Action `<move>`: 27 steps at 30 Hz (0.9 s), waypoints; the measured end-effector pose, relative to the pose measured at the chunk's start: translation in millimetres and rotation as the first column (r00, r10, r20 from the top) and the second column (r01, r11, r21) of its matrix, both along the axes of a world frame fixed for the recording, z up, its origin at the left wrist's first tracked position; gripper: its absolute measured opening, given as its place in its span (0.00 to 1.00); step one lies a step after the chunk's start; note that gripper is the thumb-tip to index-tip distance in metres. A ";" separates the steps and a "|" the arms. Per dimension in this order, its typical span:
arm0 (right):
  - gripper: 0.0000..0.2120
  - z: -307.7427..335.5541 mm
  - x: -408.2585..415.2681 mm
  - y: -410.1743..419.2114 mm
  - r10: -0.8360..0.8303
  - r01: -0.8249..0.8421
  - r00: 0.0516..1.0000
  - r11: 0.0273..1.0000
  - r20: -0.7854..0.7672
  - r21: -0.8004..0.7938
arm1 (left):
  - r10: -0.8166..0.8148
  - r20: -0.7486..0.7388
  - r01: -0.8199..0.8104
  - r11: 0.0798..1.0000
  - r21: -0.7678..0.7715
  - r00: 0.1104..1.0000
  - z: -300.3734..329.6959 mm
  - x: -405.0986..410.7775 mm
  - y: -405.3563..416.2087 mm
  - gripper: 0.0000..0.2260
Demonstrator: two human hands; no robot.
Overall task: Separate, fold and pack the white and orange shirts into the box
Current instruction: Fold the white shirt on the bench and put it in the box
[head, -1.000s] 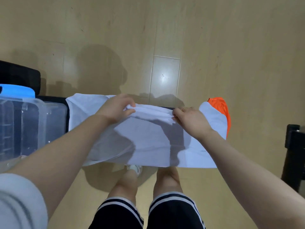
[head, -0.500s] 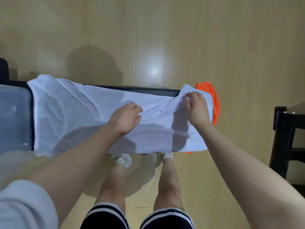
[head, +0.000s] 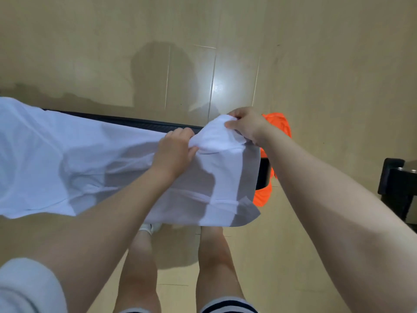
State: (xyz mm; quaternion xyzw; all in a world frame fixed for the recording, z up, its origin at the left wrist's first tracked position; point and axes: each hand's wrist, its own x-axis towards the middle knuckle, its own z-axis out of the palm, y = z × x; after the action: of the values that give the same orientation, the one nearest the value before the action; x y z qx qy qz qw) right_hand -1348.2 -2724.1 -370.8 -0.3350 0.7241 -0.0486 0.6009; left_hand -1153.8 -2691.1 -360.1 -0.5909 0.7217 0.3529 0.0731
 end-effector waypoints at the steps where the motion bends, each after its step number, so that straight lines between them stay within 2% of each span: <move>1: 0.06 0.7 -2.2 0.7 -0.019 0.020 1.000 0.997 0.007 -0.071 | 0.030 -0.012 -0.031 0.999 -0.017 0.999 4.5 -2.3 -2.3 0.09; 4: 0.11 15.6 -14.6 9.7 -0.118 0.123 0.992 0.952 0.033 -0.280 | 0.046 -0.055 -0.052 0.992 -0.111 0.997 21.6 -5.7 -8.2 0.06; 7: 0.11 47.0 -33.1 32.9 -0.283 0.287 0.956 0.863 0.072 -0.416 | -0.095 -0.074 0.074 0.967 -0.245 0.993 39.6 -10.3 -10.2 0.07; 10: 0.14 77.7 -42.1 69.7 -0.287 0.298 0.953 0.822 0.099 -0.485 | -0.212 -0.078 0.185 0.946 -0.267 0.974 52.7 -13.8 -5.6 0.08; 13: 0.17 78.5 -36.0 121.3 -0.205 0.177 0.979 0.894 -0.024 -0.413 | -0.361 -0.024 0.348 0.914 -0.209 0.932 54.9 -7.7 8.9 0.12; 16: 0.11 58.5 -19.7 159.8 -0.197 0.188 0.980 0.969 -0.040 -0.163 | -0.494 -0.015 0.494 0.869 -0.016 0.869 48.0 6.3 33.6 0.08; 18: 0.07 48.0 -8.7 166.3 -0.232 0.224 0.968 0.971 -0.093 -0.087 | -0.499 -0.048 0.501 0.862 0.075 0.865 38.7 13.9 46.6 0.18; 20: 0.13 42.6 1.5 159.6 -0.251 0.222 0.951 0.961 -0.183 -0.164 | -0.479 -0.060 0.483 0.872 0.083 0.876 31.3 17.9 52.7 0.21; 23: 0.19 36.6 16.5 135.8 -0.280 0.193 0.923 0.931 -0.265 -0.310 | -0.480 -0.067 0.482 0.876 0.031 0.875 25.2 18.8 54.1 0.18; 27: 0.14 25.3 31.5 99.4 -0.248 0.163 0.909 0.951 -0.334 -0.263 | -0.349 -0.040 0.345 0.935 -0.079 0.936 23.5 14.7 42.6 0.18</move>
State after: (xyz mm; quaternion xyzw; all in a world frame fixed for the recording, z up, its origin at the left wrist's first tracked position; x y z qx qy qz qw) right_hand -1316.7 -2624.7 -345.5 -0.3265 0.8435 -0.1325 0.4054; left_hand -1139.1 -2648.5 -336.6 -0.4471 0.8283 0.3244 0.0941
